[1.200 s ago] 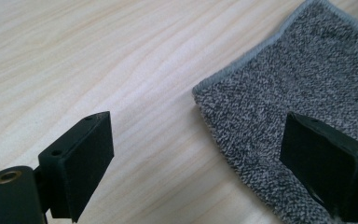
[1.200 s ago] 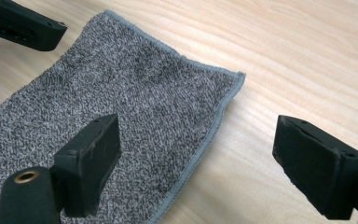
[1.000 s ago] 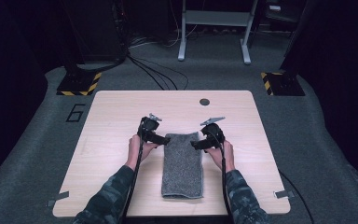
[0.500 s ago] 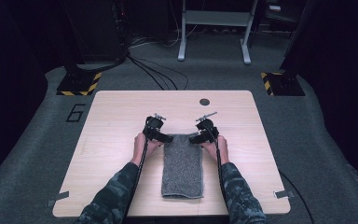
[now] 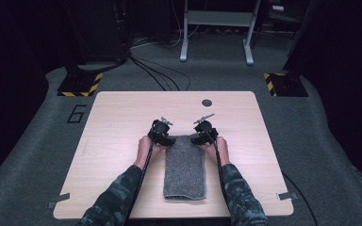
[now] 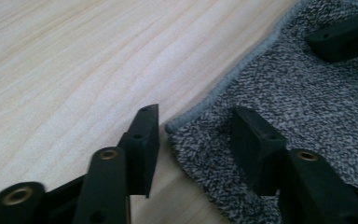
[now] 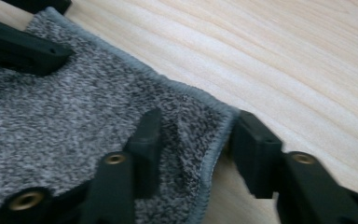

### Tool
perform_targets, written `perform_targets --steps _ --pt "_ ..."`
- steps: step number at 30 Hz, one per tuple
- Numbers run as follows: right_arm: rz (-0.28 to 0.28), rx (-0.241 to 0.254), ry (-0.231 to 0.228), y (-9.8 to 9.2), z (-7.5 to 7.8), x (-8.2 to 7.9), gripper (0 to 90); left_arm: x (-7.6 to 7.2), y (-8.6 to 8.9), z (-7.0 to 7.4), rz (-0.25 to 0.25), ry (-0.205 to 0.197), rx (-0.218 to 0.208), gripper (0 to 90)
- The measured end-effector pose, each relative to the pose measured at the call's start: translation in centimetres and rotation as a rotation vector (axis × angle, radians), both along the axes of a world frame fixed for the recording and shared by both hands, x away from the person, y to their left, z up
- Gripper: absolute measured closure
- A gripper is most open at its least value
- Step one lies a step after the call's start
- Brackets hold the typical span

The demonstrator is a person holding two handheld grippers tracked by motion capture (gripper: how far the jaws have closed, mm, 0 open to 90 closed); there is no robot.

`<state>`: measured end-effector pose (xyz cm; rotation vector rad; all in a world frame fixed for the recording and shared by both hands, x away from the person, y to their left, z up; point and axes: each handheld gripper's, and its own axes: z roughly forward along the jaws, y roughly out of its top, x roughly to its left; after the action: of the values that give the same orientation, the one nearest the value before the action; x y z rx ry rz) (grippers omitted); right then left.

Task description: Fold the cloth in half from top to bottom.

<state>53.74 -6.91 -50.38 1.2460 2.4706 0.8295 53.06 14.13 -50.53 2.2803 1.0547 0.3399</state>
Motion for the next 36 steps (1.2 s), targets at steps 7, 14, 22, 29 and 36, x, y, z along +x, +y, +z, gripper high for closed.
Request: perform_targets --steps 7,14,22,29,36 --pt "0.028 0.030 0.024 0.4 0.1 -0.1 83.3 -0.1 -0.3 0.0 -0.018 0.011 -0.022 76.7" --pt "0.035 0.032 0.016 0.4 0.2 -0.2 86.3 0.1 -0.1 0.1 -0.024 0.021 -0.038 84.7" --pt "0.049 0.038 -0.053 0.5 1.8 -0.7 86.7 -0.2 0.5 1.5 -0.015 -0.033 -0.062 85.0" --pt "0.061 0.052 -0.086 0.6 3.3 -0.5 86.7 -0.1 1.2 3.0 -0.019 -0.080 -0.065 85.0" --pt "0.066 0.061 -0.138 0.8 4.9 -0.2 86.7 0.6 1.4 4.7 -0.013 -0.130 -0.080 85.0"
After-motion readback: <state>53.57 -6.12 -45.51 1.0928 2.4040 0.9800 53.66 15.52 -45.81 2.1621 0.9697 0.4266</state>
